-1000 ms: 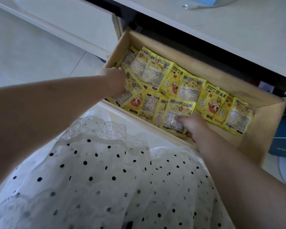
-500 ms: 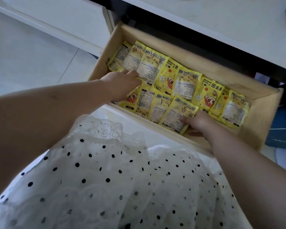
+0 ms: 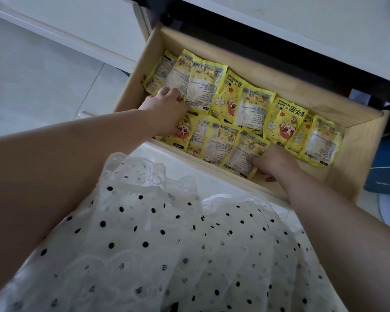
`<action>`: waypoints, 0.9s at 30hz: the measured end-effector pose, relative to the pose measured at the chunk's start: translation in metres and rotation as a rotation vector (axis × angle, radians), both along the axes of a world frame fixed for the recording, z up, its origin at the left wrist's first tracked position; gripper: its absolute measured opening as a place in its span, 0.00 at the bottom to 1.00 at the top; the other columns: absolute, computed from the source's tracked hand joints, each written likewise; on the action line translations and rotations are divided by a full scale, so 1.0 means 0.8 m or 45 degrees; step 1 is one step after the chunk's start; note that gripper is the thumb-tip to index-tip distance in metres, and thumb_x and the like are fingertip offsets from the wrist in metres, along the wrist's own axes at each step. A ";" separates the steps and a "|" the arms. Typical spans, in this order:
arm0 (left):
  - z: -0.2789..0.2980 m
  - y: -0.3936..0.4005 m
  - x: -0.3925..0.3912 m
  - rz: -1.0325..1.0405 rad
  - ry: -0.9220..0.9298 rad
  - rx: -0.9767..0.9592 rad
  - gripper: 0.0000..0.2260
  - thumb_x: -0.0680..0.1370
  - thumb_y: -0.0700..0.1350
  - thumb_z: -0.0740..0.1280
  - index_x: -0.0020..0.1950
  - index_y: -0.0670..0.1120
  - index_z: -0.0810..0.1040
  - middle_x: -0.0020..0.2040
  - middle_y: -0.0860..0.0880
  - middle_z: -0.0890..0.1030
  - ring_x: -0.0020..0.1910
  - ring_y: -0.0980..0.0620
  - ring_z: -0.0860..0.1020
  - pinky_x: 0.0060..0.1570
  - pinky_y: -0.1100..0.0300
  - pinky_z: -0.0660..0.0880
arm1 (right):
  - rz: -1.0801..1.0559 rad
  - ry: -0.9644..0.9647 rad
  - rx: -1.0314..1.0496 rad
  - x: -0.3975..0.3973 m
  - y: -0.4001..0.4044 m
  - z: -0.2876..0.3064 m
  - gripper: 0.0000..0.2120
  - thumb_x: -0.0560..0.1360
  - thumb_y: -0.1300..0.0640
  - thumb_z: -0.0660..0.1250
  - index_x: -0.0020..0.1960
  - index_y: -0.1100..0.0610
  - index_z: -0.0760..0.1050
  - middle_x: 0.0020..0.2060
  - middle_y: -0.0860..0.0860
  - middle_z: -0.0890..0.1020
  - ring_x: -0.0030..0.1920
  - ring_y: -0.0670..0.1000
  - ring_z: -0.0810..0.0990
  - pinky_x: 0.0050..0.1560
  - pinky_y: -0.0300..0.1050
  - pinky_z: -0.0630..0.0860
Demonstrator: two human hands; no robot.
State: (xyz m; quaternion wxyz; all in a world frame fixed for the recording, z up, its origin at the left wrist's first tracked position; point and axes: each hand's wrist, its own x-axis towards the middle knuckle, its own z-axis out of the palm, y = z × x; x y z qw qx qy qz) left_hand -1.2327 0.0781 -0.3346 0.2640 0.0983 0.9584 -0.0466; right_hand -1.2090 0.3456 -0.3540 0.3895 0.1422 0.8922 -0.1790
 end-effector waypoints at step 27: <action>0.358 -0.004 0.170 1.565 0.093 1.254 0.09 0.73 0.44 0.70 0.53 0.52 0.78 0.45 0.57 0.78 0.44 0.54 0.75 0.47 0.59 0.72 | 0.081 0.342 -0.423 0.083 -0.092 0.403 0.27 0.73 0.50 0.69 0.71 0.51 0.67 0.69 0.50 0.72 0.68 0.51 0.72 0.65 0.46 0.69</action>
